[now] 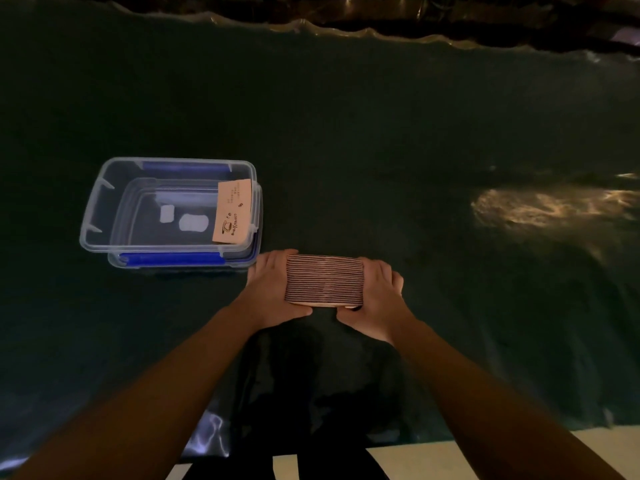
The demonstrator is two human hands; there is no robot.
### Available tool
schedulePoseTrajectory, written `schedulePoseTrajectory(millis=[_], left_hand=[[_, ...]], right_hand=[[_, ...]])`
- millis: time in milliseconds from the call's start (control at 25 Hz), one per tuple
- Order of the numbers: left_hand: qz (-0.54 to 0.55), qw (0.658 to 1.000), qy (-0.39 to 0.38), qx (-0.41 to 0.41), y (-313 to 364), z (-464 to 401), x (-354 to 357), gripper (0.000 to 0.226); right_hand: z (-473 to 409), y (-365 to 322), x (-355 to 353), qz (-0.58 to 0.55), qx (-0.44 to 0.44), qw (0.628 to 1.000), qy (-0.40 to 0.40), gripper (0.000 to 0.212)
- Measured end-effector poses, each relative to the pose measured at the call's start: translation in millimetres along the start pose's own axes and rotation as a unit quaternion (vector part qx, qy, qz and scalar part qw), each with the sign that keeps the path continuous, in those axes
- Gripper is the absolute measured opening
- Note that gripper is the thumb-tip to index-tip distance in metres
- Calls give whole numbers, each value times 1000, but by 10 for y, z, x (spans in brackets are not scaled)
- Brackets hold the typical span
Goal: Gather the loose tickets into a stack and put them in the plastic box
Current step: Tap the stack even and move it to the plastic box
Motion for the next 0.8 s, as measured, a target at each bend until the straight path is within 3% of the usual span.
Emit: schedulePoseTrajectory(millis=[320,400,520,640,720,800], left_hand=[[9,1000,7,-5,14,-6,22,103],[42,999,2,-12,5,-5,-29,101],[172,984,-26,-35,50,38,-196,94],[359,930,-45,-60,136,119,-449,86],[490,868,-38,-71,189,157,-608,90],[600,796,-15,-79,224,176,-775,91]], right_hand=[[-7,7,-32,-17,31,999,-6,96],[-26,-14,-101,-36,48,998,-15,92],[9,-103,-191,-160,86,983,-28,81],[-12,-220,-245,-319,120,939,-41,85],[-25,-500,-332,-426,145,890,-75,77],[-47,-869,-379,-450,153,873,-109,76]])
Point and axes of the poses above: each hand's wrist, its own z-axis away from the middle knuckle, its own x-axis out of the palm, y = z × x, the point moved 4 cm from there along -z, towards the middle knuckle, and after that the axes turned 9 degrees about y, right-handed, at the moved point
